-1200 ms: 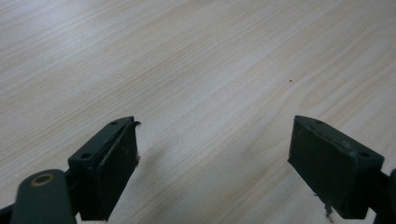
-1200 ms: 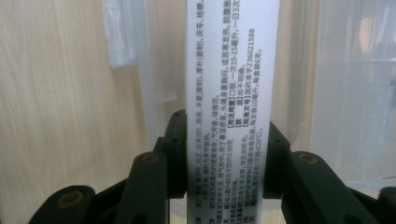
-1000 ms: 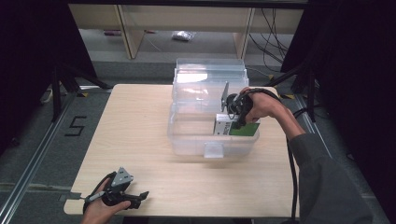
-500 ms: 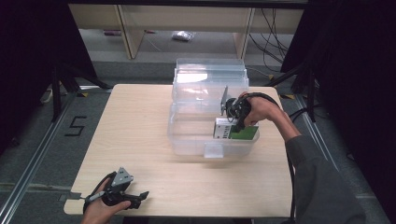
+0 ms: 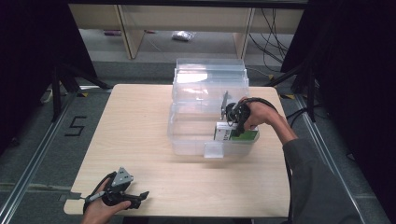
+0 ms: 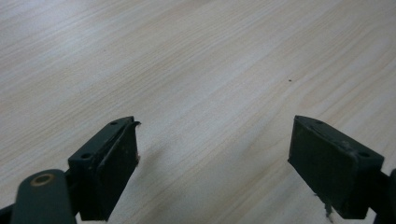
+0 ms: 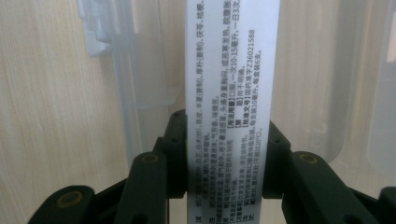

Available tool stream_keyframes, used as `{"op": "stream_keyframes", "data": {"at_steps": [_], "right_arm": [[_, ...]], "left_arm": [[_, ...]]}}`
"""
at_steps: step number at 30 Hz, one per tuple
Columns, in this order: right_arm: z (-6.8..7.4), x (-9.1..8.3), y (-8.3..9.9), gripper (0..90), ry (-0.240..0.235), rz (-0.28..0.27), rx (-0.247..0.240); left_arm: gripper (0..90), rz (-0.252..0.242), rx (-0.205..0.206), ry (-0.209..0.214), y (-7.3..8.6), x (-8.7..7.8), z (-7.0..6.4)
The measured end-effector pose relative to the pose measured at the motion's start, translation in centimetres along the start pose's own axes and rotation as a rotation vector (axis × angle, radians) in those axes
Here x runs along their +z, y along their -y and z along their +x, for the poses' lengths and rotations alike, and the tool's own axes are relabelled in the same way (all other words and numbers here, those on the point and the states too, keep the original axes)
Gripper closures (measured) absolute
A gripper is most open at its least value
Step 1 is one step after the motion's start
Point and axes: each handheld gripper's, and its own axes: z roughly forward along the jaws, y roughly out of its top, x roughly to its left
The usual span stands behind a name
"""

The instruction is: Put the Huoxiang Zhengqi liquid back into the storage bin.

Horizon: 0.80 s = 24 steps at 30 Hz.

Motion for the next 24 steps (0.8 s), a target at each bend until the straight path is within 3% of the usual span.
{"op": "stream_keyframes", "data": {"at_steps": [2, 6, 8, 12, 14, 15, 24], "right_arm": [[-0.1, 0.2, 0.0, 63.7, -0.006, -0.001, -0.019], [0.1, 0.6, 0.2, 63.6, -0.005, 0.03, 0.017], [-0.2, 0.8, 0.1, 63.6, -0.007, 0.017, -0.016], [-0.3, 1.0, 0.0, 63.5, -0.018, 0.022, -0.023], [-0.2, 1.2, 0.0, 63.4, -0.026, 0.032, -0.014], [0.0, 1.2, -0.1, 63.4, -0.013, 0.066, 0.003], [0.1, 1.4, -0.1, 62.3, -0.026, 0.073, 0.011]], "left_arm": [[15.1, 0.0, 0.0, 0.0, 0.0, 0.0, 0.0], [15.1, 0.001, -0.008, 0.002, 0.0, 0.1, -0.1], [15.1, 0.001, -0.004, 0.002, 0.0, 0.0, 0.0], [15.1, 0.001, 0.001, 0.0, 0.0, 0.0, 0.0], [15.1, 0.0, 0.001, 0.001, 0.0, 0.0, 0.0], [15.1, -0.001, 0.001, 0.001, 0.0, 0.0, 0.0], [15.1, 0.0, 0.0, 0.002, 0.0, 0.0, 0.0]]}}
